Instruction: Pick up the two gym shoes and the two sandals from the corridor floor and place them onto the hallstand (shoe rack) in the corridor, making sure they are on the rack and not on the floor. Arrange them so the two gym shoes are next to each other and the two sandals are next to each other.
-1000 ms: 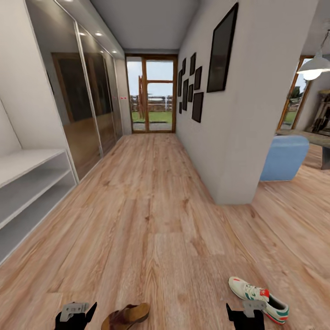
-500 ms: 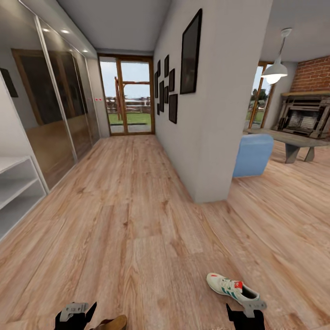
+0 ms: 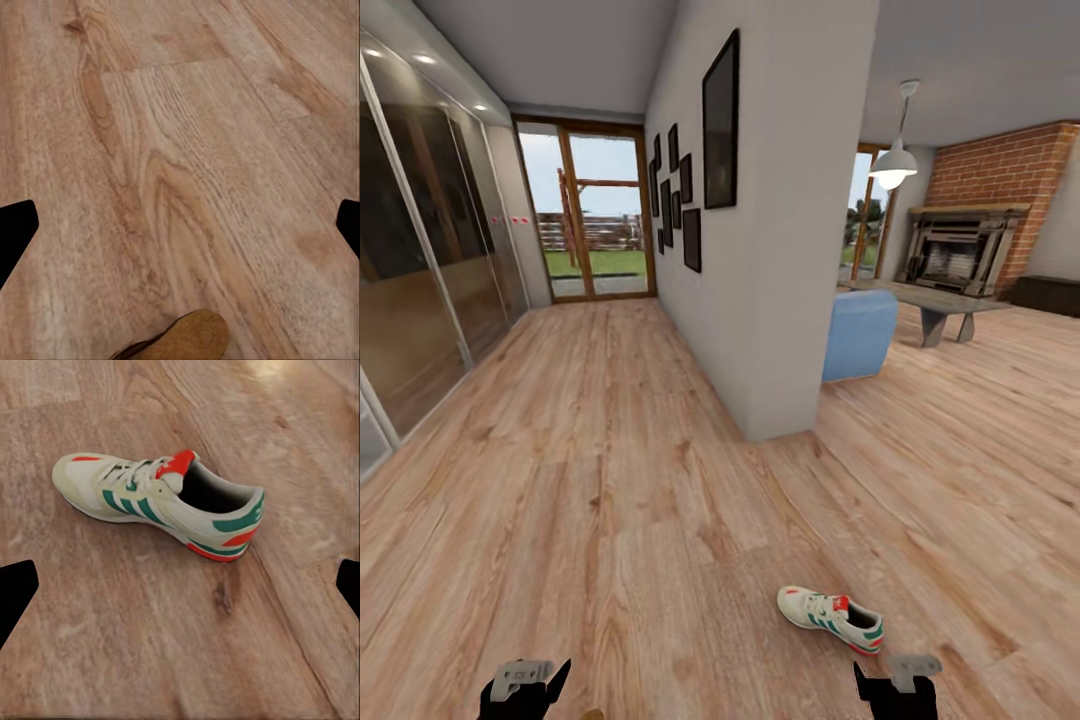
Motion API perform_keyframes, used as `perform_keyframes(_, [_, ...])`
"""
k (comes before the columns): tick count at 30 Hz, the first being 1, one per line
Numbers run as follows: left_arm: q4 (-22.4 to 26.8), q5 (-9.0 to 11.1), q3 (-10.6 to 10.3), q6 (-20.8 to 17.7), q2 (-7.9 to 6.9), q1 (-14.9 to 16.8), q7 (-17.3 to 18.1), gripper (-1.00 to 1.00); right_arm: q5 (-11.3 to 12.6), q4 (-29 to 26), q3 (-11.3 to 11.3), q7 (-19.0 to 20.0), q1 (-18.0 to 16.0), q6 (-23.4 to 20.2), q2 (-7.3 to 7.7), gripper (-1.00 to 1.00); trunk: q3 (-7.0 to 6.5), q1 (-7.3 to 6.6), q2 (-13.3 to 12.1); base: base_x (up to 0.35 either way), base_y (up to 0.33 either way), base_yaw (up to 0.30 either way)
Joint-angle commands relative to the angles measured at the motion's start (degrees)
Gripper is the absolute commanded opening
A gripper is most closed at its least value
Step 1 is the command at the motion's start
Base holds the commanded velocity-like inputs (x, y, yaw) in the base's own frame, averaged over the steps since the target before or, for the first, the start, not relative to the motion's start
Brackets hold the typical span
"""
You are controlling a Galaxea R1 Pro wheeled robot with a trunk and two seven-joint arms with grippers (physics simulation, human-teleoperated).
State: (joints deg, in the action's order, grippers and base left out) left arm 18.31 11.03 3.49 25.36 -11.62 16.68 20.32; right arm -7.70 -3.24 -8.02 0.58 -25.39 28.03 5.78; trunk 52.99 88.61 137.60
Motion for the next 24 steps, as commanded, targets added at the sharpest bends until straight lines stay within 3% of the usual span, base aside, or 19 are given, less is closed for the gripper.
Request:
perform_keyframes(1, [0.0,0.3,0.3,0.0,0.02,0.0,0.6,1.00,-0.6,0.1,-0.5,0.1,0.0,0.2,0.00,1.00,0.02,-0.01,0.0,0.000,0.000,-0.281])
perform_keyframes(24, [0.1,0.3,0.3,0.0,0.02,0.0,0.6,1.00,-0.6,0.1,-0.5,0.0,-0.1,0.2,-0.05,1.00,-0.75,-0.01,0.0,0.063,-0.068,-0.273])
